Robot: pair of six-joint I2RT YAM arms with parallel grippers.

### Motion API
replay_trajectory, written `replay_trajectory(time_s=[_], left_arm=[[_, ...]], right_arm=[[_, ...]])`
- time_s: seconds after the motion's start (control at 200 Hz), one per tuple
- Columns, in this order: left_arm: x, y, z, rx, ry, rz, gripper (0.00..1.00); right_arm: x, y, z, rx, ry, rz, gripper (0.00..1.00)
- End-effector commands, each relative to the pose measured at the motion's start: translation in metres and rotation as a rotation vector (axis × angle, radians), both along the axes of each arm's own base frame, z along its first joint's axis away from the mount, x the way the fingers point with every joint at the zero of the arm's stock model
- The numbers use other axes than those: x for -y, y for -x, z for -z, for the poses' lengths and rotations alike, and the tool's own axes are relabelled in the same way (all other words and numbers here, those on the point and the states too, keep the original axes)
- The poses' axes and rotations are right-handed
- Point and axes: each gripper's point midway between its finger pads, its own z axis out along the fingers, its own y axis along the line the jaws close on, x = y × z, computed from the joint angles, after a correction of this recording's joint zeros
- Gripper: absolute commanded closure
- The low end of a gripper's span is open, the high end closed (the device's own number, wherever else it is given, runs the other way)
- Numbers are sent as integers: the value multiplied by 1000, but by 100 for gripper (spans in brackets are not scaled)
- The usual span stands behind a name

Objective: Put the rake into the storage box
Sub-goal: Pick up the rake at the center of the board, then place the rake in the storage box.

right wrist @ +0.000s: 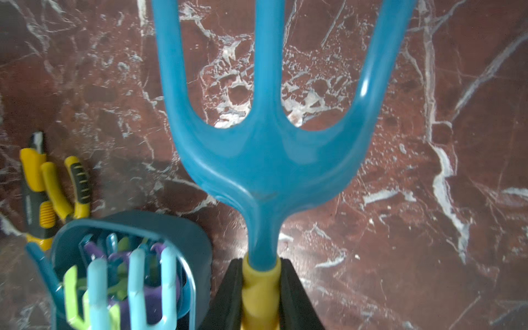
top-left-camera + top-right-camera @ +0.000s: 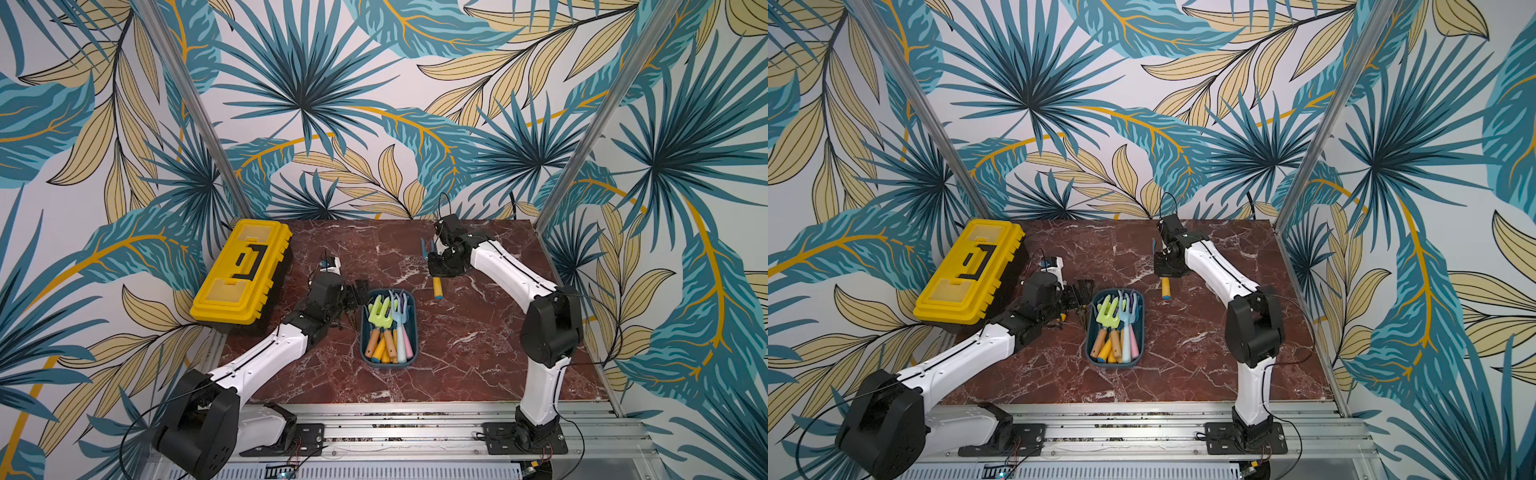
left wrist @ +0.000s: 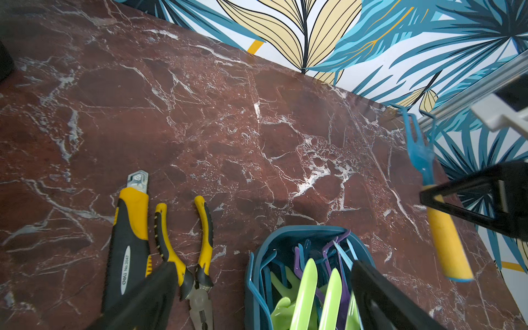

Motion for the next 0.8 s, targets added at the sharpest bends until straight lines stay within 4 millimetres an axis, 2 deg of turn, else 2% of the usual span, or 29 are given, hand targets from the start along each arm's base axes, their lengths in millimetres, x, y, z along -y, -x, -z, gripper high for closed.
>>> replay_trajectory(time_s=[0.0, 0.25, 0.431, 0.601, 0.796], left_arm=[[-5, 4, -1, 8, 12, -11, 0], [-6, 6, -7, 26, 22, -13, 0], [-6, 7, -7, 27, 24, -15, 0], [-7, 8, -9, 31, 28, -17, 0], [-7, 9, -10, 37, 34, -18, 0]], right_arm=[[-29, 24, -5, 2, -130, -13, 88], [-62, 90, -26, 30, -314, -24, 88], [-85, 132, -26, 21, -415, -12, 88], [-100, 162, -18, 8, -434, 0, 88], [-114, 180, -10, 3, -428, 6, 88]])
